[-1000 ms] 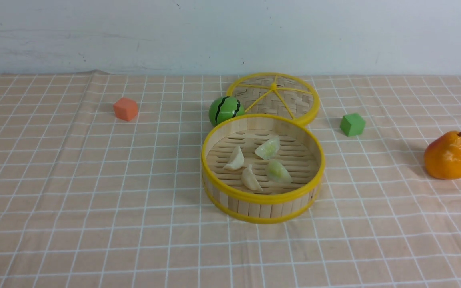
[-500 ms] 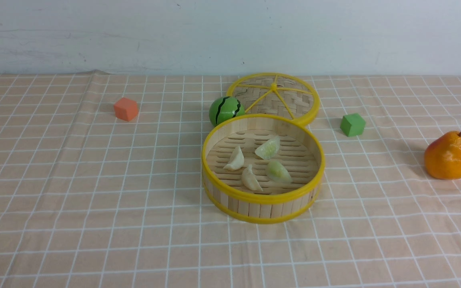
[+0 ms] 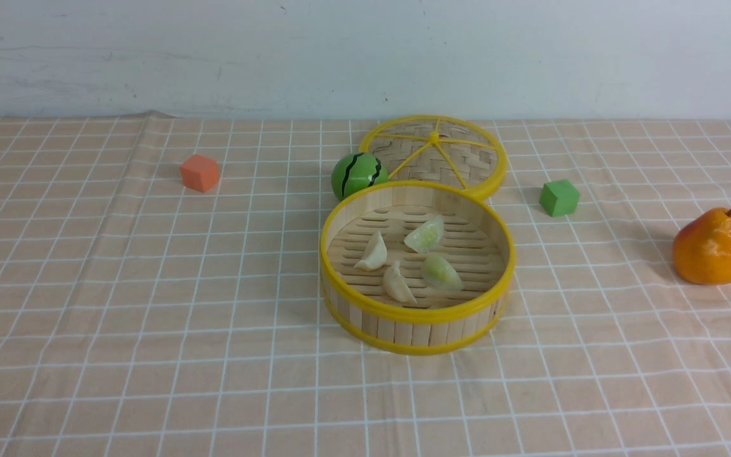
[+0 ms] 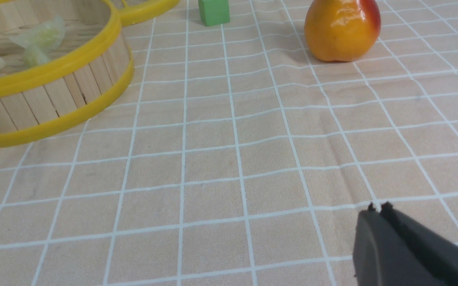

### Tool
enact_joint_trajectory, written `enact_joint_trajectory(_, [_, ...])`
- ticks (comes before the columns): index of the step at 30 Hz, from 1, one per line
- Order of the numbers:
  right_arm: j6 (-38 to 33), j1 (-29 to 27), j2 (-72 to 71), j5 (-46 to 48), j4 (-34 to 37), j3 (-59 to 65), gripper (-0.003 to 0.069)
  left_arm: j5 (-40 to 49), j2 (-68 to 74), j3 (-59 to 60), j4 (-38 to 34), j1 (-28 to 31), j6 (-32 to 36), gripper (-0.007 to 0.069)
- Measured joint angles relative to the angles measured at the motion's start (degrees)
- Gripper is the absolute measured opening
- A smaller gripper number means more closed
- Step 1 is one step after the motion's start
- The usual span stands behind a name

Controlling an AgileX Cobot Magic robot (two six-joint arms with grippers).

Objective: Put the dumplings into the steamer on the table with the brown tablecloth.

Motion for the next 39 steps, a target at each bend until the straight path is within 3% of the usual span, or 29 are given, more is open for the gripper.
enact_joint_trajectory(20, [-0.22,0.00,0.00,0.00,0.00,0.00,-0.0004,-0.80,0.00,0.19,0.74,0.00,-0.87,0.0083])
enact_joint_trajectory(26, [-0.22,0.00,0.00,0.00,0.03,0.00,0.0000,-7.83,0.00,3.49,-0.35,0.89,-2.54,-0.0013])
enact_joint_trajectory(29, [-0.22,0.00,0.00,0.00,0.08,0.00,0.0001,-16.14,0.00,7.34,-4.85,5.85,1.93,-0.0014])
enact_joint_trajectory(32, [-0.22,0.00,0.00,0.00,0.08,0.00,0.0004,-27.38,0.00,12.13,-13.88,15.79,12.53,-0.0014])
enact_joint_trajectory(33, [-0.22,0.00,0.00,0.00,0.08,0.00,0.0004,-27.38,0.00,12.40,-14.29,16.36,12.53,-0.0014])
enact_joint_trajectory(36, [-0.22,0.00,0.00,0.00,0.08,0.00,0.0010,-32.22,0.00,17.17,-17.43,25.17,19.40,-0.0014])
enact_joint_trajectory(39, [-0.22,0.00,0.00,0.00,0.08,0.00,0.0013,-32.17,0.00,20.88,-17.41,29.18,19.89,-0.0014])
